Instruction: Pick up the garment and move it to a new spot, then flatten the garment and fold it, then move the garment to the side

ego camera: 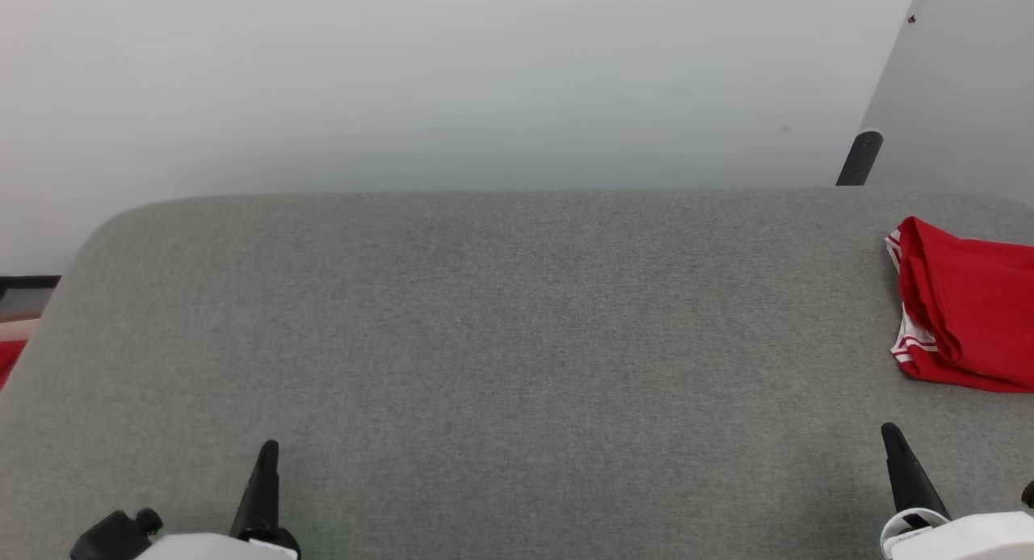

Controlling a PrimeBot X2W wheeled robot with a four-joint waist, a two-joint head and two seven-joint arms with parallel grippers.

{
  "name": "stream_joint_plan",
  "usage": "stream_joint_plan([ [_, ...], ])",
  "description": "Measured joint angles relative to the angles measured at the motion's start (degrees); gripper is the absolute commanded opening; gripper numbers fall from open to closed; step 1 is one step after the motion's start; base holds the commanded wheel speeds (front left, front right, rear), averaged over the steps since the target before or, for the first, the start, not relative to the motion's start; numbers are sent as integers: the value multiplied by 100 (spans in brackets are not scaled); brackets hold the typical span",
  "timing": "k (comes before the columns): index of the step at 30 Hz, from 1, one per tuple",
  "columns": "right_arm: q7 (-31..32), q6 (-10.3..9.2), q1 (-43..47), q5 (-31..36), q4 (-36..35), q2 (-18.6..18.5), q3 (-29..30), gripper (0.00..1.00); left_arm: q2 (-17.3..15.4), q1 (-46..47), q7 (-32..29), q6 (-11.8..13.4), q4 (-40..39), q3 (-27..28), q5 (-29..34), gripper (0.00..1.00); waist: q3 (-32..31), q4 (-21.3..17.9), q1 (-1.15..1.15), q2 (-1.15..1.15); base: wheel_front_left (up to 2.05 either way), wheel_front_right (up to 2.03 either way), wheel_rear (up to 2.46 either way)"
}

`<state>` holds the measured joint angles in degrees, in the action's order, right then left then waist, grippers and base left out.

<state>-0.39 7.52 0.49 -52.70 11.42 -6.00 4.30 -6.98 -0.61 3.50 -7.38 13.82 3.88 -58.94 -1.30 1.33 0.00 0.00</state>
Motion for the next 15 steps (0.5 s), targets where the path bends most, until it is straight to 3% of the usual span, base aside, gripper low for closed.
stream_joint_plan([
  [15, 177, 0, -146, -977, 63, 85, 57, 0, 103, 165, -247, 0, 3, 60, -836, 0, 28, -26, 0, 0, 0, 0, 0],
])
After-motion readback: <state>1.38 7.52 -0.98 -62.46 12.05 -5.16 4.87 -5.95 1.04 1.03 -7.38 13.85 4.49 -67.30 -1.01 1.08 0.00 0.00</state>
